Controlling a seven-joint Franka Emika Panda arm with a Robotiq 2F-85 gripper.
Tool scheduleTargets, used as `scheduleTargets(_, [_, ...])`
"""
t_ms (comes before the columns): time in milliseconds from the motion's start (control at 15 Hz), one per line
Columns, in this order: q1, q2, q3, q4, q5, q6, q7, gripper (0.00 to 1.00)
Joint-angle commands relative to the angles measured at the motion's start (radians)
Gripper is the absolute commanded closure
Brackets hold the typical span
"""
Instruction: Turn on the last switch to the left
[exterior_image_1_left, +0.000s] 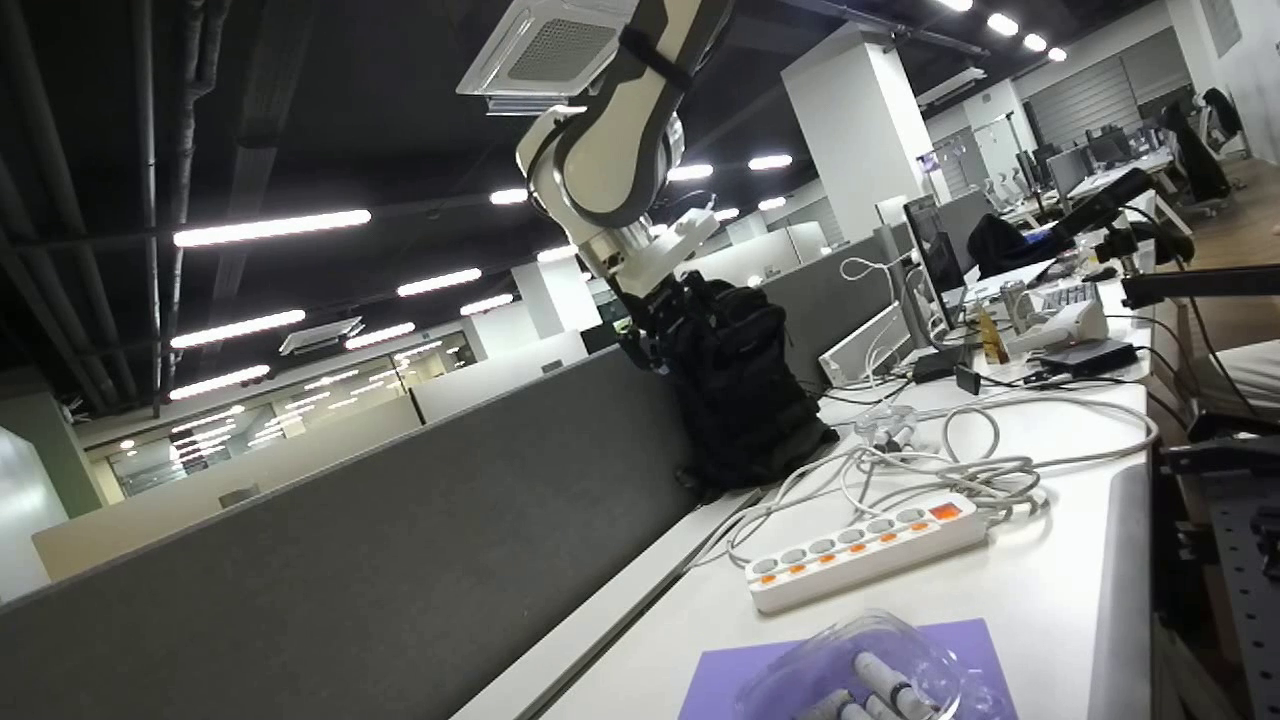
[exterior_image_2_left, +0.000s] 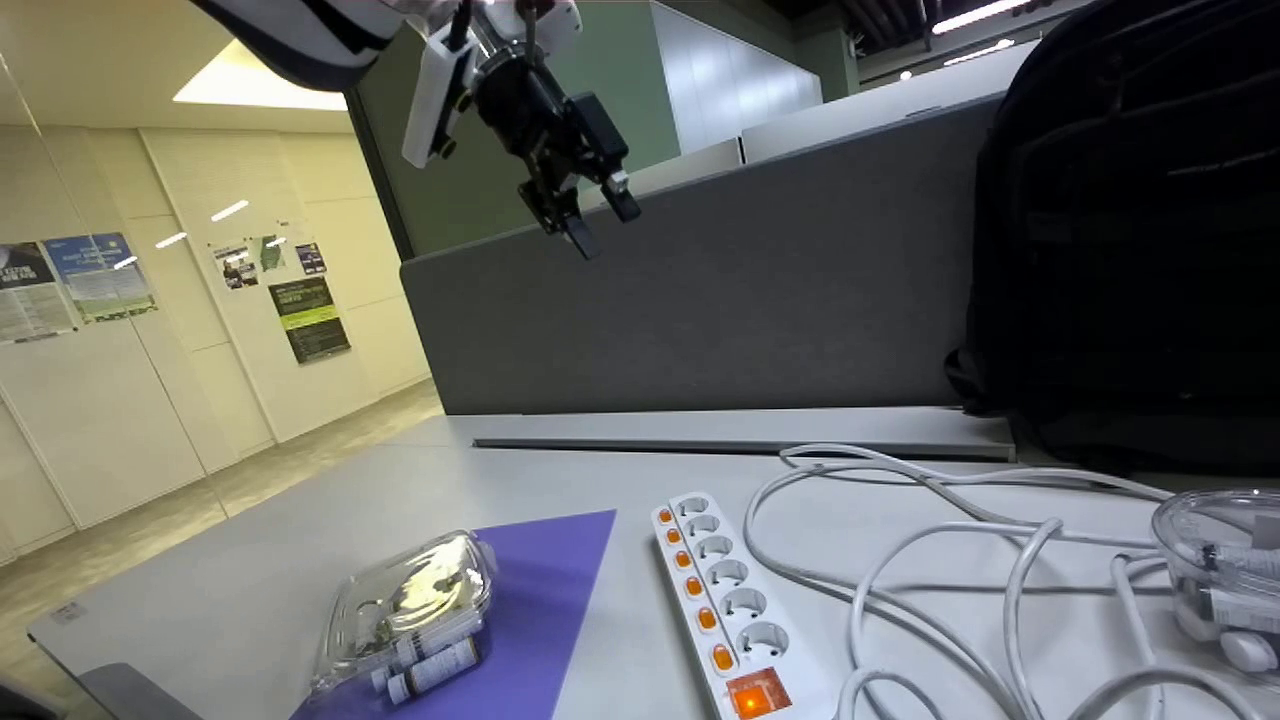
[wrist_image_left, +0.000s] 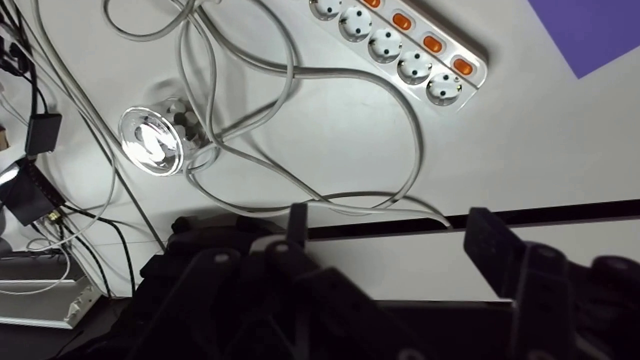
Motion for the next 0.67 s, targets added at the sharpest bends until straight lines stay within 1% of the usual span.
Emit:
scheduleTargets(0, [0.04, 0.076, -0.038, 0.068, 0.004, 0.025, 0.019, 0.49])
scheduleTargets(133, [0.052, 0.111, -0.048, 0.091, 0.034, 0.039, -0.001, 0.62])
scheduleTargets(200, [0.057, 0.127, -0.052, 0.102, 0.053, 0.043, -0.01, 0.69])
scheduleTargets(333, [0.07, 0.161, -0.059, 0.128, 0.072, 0.049, -0.01, 0.81])
scheduleTargets(467, [0.087, 0.196, -0.067, 0.155, 0.079, 0.047, -0.005, 0.95])
scheduleTargets(533, [0.094, 0.213, -0.07, 0.168, 0.083, 0.043, -0.006, 0.99])
scheduleTargets(600, [0.103, 0.229, -0.073, 0.18, 0.088, 0.04, -0.008, 1.0])
